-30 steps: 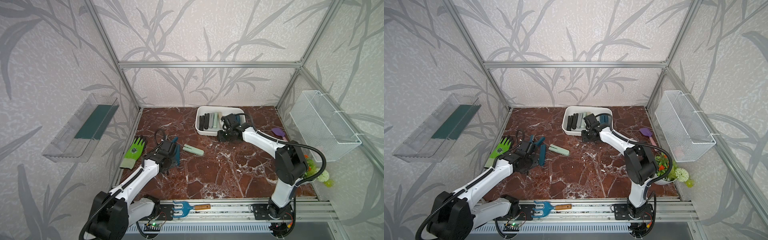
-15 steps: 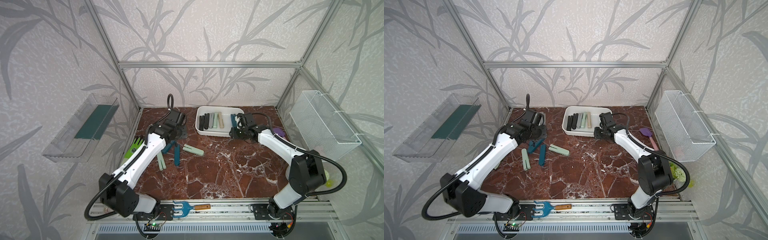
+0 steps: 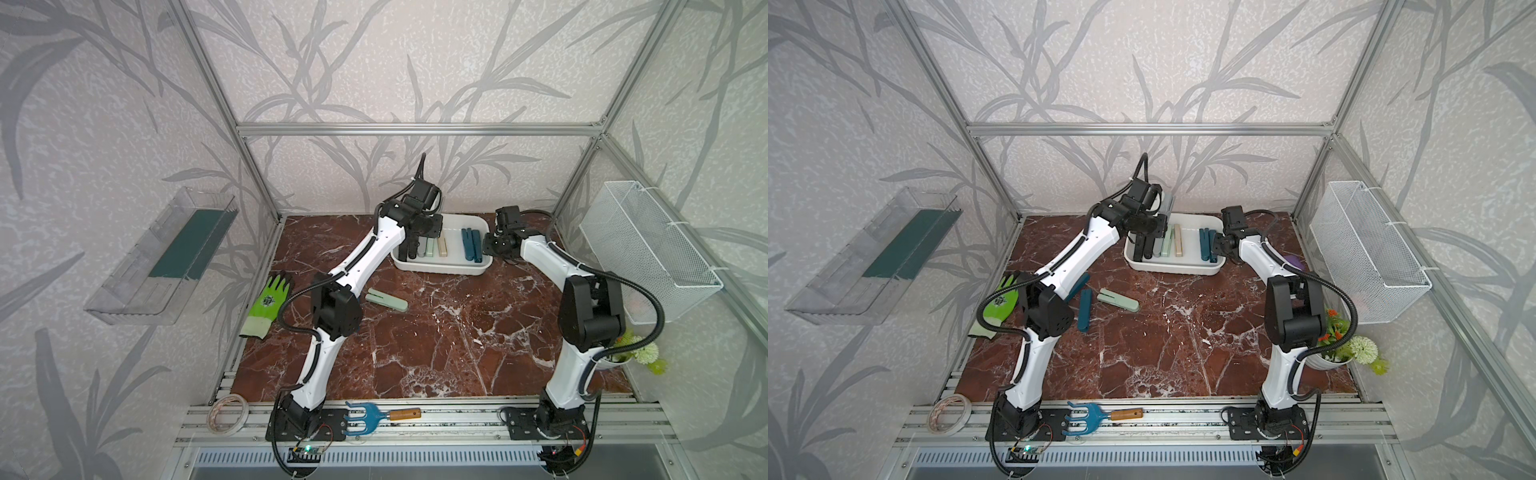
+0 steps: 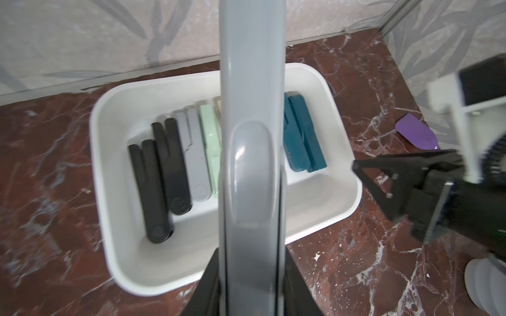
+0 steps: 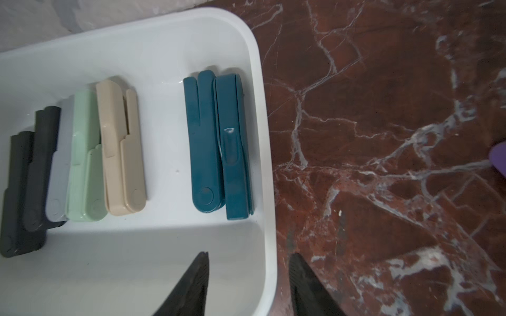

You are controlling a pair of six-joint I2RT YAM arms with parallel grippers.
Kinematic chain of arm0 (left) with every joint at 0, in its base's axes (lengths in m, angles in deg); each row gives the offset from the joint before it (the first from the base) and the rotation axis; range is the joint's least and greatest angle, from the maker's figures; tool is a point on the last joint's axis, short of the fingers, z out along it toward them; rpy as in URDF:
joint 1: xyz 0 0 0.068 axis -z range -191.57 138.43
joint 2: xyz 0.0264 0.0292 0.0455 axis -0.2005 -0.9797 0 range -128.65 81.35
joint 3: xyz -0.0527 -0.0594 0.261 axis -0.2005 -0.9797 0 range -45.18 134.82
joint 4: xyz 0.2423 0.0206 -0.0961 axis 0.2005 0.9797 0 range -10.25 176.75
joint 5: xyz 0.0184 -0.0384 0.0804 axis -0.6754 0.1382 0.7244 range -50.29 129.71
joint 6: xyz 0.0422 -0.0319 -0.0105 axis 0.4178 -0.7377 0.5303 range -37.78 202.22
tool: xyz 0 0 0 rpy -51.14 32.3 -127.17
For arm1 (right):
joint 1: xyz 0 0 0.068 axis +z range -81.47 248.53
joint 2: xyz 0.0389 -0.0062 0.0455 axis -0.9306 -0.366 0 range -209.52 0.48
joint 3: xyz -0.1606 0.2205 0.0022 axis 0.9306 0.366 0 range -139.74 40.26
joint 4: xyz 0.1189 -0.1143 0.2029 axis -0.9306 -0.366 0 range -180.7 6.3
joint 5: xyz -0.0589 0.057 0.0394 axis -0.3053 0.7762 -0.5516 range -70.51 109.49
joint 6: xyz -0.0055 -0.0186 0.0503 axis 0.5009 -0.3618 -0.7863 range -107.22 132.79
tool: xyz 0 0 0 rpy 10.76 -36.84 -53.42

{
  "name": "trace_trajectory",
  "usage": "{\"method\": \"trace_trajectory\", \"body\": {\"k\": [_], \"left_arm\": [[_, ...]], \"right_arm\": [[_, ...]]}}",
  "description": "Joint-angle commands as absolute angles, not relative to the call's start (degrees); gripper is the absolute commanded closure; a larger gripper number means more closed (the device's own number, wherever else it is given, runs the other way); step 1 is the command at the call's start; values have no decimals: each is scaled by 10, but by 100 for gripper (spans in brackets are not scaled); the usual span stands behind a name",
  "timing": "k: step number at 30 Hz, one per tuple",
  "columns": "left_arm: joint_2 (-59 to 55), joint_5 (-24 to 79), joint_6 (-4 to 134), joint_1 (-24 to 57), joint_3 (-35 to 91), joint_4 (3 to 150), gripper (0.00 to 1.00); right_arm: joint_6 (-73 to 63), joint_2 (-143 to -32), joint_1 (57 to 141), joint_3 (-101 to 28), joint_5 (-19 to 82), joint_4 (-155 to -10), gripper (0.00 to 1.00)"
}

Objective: Put the pruning pliers into the storage box
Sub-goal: Place the pruning pliers in the storage box, then move the storage box to the center of the board.

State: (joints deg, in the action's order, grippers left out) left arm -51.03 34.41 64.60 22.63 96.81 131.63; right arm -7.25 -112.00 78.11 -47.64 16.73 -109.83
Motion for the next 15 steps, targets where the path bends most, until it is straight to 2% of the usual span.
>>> {"method": "trace_trajectory", "body": {"k": [1, 8, 15], "left_arm": [[-540, 306, 651, 226, 1046, 1354, 90], [-548, 287, 637, 227, 1030, 1332, 89], [-547, 284, 617, 227, 1003, 1314, 90]], "right_arm": [[-61, -1159, 781, -518, 145, -1133, 52], [-52, -1211, 777, -565, 135, -1139, 57], [-50, -1193, 779, -538, 165, -1127, 79]]}}
